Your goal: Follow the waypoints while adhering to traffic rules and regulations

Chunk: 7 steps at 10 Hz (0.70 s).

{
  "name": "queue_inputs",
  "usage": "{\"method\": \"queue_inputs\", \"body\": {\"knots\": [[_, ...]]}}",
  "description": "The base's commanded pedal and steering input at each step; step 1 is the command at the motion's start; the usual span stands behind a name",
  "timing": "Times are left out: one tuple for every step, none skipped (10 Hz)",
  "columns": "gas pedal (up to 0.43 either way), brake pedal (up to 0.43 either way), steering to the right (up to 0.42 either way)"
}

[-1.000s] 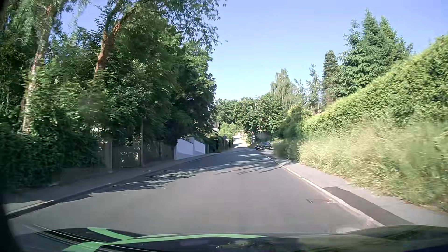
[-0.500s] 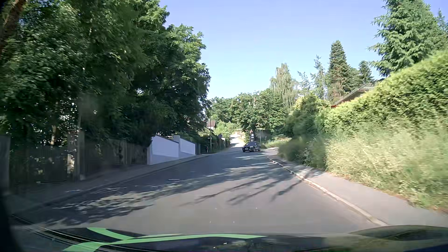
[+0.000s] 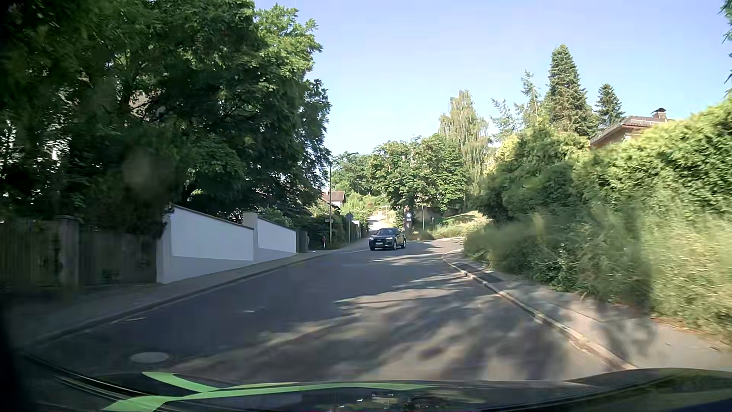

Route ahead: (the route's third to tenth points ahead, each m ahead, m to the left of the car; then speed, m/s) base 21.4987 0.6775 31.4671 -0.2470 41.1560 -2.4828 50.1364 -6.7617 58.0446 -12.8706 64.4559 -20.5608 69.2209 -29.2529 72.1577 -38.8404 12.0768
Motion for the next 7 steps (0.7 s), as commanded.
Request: {"method": "queue_inputs", "body": {"knots": [[0.039,0.000,0.004],[0.110,0.000,0.004],[0.110,0.000,0.004],[0.110,0.000,0.004],[0.110,0.000,0.004],[0.110,0.000,0.004],[0.118,0.000,0.005]]}}
